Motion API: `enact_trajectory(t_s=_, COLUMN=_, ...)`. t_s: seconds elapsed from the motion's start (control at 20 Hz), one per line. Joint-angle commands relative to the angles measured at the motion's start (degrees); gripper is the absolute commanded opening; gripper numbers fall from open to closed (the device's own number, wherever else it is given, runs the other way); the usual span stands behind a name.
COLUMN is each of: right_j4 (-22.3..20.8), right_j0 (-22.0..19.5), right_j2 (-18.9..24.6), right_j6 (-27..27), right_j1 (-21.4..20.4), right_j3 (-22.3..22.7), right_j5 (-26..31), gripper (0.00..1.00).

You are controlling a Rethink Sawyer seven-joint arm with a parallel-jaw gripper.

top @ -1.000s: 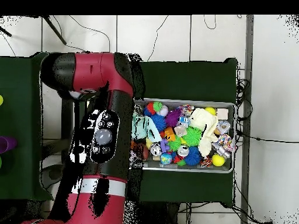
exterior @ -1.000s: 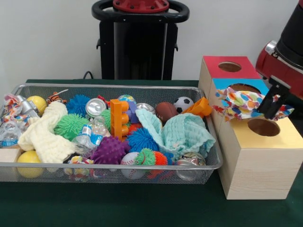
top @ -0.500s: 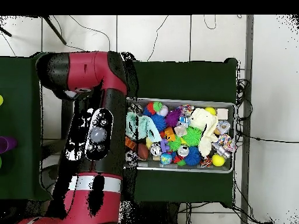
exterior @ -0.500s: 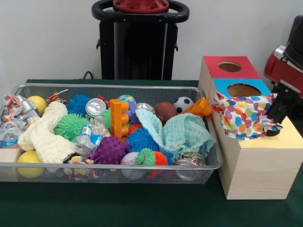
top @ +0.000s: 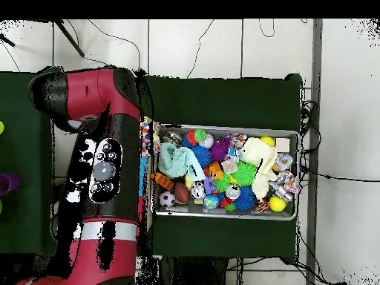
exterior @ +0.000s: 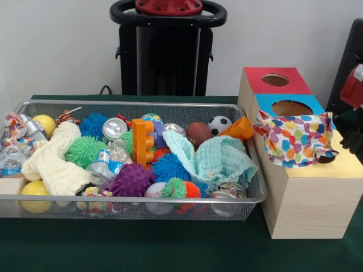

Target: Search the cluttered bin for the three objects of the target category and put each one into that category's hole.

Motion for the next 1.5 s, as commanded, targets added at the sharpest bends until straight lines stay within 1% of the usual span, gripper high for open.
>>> enact_trajectory(t_s=0.05, right_j4=0.8, right_j0=0.3, right_j2=2.6, right_j6=11.9, right_j1=-0.3, right_j3=6.6, right_j5=1.4, gripper=0.00)
enact_trajectory(t_s=0.25, right_j4=0.3, right_j0=1.5, right_j2=1.2, right_j6=11.3, right_j1=-5.3, right_j3=11.6, right_j5=1.5, gripper=0.00)
enact_trajectory(t_s=0.4, right_j4=1.2, right_j0=0.4, right_j2=1.4, right_j6=9.9, right_j1=-9.1, right_j3=15.3, right_j5=1.3, gripper=0.00)
enact_trajectory(t_s=0.5, right_j4=1.3, right_j0=-0.1, right_j2=1.1, right_j6=9.4, right_j1=-10.6, right_j3=15.6, right_j5=3.1, gripper=0.00)
enact_trajectory(t_s=0.65, right_j4=1.5, right_j0=-1.3, right_j2=0.6, right_j6=9.2, right_j1=-11.9, right_j3=13.5, right_j5=7.3, gripper=0.00)
enact_trajectory(t_s=0.8, right_j4=1.5, right_j0=-2.8, right_j2=1.2, right_j6=7.0, right_j1=-13.8, right_j3=14.6, right_j5=7.9, gripper=0.00)
enact_trajectory(t_s=0.9, right_j4=1.3, right_j0=-3.3, right_j2=1.5, right_j6=5.7, right_j1=-15.6, right_j3=17.5, right_j5=6.4, gripper=0.00)
enact_trajectory(t_s=1.0, right_j4=1.8, right_j0=-4.4, right_j2=2.6, right_j6=4.1, right_j1=-17.4, right_j3=22.6, right_j5=2.0, gripper=0.00)
enact_trajectory(t_s=1.1, right_j4=2.1, right_j0=-5.4, right_j2=3.6, right_j6=2.3, right_j1=-18.7, right_j3=26.6, right_j5=-2.0, gripper=0.00)
enact_trajectory(t_s=1.3, right_j4=1.8, right_j0=-6.3, right_j2=4.3, right_j6=1.2, right_j1=-20.0, right_j3=30.1, right_j5=-5.7, gripper=0.00)
enact_trajectory(t_s=1.5, right_j4=2.5, right_j0=-8.0, right_j2=5.5, right_j6=0.2, right_j1=-21.2, right_j3=33.3, right_j5=-7.9, gripper=0.00)
